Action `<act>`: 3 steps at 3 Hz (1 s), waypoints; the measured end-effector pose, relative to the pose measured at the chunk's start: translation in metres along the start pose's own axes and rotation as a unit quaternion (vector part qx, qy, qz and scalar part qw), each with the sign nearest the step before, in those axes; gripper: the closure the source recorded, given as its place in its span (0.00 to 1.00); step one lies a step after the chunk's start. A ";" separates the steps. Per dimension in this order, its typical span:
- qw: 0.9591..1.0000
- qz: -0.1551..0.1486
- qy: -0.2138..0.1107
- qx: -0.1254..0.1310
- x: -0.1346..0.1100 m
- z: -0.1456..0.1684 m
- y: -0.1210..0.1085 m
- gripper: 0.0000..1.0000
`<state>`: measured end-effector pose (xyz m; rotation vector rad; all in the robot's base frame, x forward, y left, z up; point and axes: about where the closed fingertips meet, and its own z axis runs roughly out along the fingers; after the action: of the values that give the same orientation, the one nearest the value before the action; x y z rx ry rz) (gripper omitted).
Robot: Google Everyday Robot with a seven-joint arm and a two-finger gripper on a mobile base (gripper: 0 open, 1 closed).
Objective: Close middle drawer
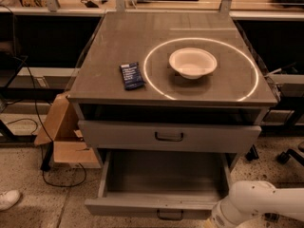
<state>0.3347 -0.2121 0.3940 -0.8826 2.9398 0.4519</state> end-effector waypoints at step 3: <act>0.998 -0.027 -0.053 0.004 -0.056 -0.026 0.017 1.00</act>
Offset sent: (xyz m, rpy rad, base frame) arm 0.0832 0.0684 0.0942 0.1217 -0.2535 0.0452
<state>0.3735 -0.1762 0.4300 -0.9036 2.8129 0.4687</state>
